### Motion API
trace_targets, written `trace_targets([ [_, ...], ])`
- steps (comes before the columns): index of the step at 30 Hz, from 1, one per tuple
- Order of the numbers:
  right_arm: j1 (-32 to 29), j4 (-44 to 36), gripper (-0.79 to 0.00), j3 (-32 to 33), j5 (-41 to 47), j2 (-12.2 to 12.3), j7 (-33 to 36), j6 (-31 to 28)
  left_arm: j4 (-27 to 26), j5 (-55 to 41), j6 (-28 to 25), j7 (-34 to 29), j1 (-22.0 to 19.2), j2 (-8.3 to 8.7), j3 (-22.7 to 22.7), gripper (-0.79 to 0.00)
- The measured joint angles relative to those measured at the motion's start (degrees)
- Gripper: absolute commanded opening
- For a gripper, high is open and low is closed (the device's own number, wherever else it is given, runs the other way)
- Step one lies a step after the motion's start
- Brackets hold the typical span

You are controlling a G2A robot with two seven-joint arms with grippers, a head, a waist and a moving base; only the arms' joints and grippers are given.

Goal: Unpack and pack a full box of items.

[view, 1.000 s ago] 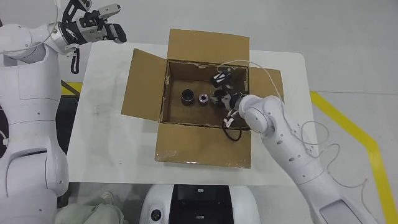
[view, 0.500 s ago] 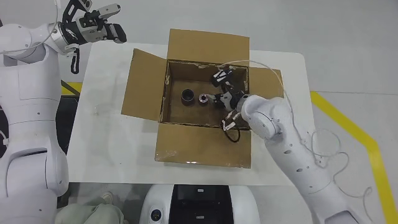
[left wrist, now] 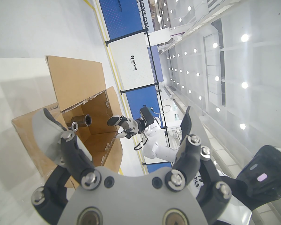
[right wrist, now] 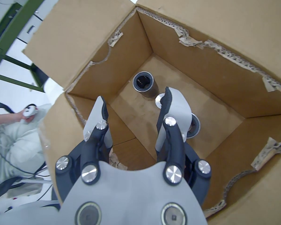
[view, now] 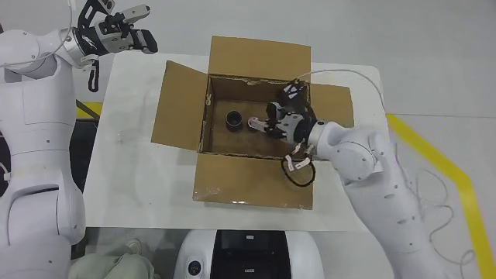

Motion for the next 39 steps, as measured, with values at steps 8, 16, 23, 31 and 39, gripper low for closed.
trace_targets([
  [8,-4.80,0.94,-0.129,8.47,15.63,1.36,1.02,-4.37,0.00,0.00,0.00,0.00,0.00,0.00,0.00,0.000],
  [16,-11.09,-1.63,0.000,18.80,22.96,3.07,1.57,-4.74,0.00,0.00,0.00,0.00,0.00,0.00,0.00,0.000],
  [23,-15.57,-3.33,0.000,26.17,28.28,4.18,0.99,-5.66,0.00,0.00,0.00,0.00,0.00,0.00,0.00,0.000],
  [31,-18.56,-2.04,0.000,31.51,30.15,5.02,-1.84,-5.45,0.00,0.00,0.00,0.00,0.00,0.00,0.00,0.000],
  [39,-20.36,0.55,0.000,34.92,32.06,5.70,-3.82,-6.20,0.00,0.00,0.00,0.00,0.00,0.00,0.00,0.000],
])
